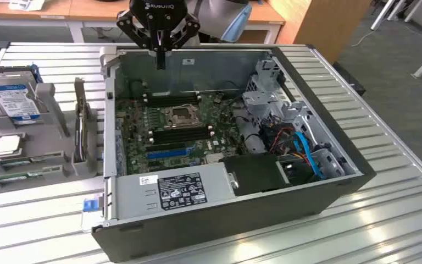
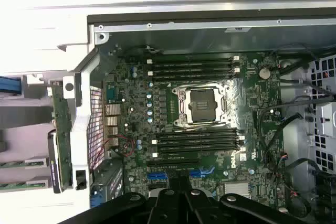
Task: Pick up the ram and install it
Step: 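Reach for the ram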
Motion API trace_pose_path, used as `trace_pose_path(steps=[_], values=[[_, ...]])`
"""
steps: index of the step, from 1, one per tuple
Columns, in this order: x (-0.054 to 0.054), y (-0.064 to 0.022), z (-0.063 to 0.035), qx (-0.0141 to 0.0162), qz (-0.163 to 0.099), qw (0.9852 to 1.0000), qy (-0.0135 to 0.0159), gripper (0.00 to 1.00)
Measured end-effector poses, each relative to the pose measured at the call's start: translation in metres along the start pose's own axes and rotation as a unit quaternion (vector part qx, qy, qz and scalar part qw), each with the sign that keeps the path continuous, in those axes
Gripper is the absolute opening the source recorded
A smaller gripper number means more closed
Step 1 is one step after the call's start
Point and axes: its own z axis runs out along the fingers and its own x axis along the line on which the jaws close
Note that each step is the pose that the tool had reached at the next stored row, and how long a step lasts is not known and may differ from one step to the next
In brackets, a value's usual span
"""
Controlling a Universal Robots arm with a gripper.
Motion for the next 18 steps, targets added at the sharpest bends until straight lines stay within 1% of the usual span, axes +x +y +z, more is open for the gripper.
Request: trace_pose_path(steps=[8,18], values=[[0.0010,0.0000,0.0000,0.0000,0.000,1.0000,0.0000,0.10],[0.0058,-0.0004,-0.0002,0.0000,0.000,1.0000,0.0000,0.10]])
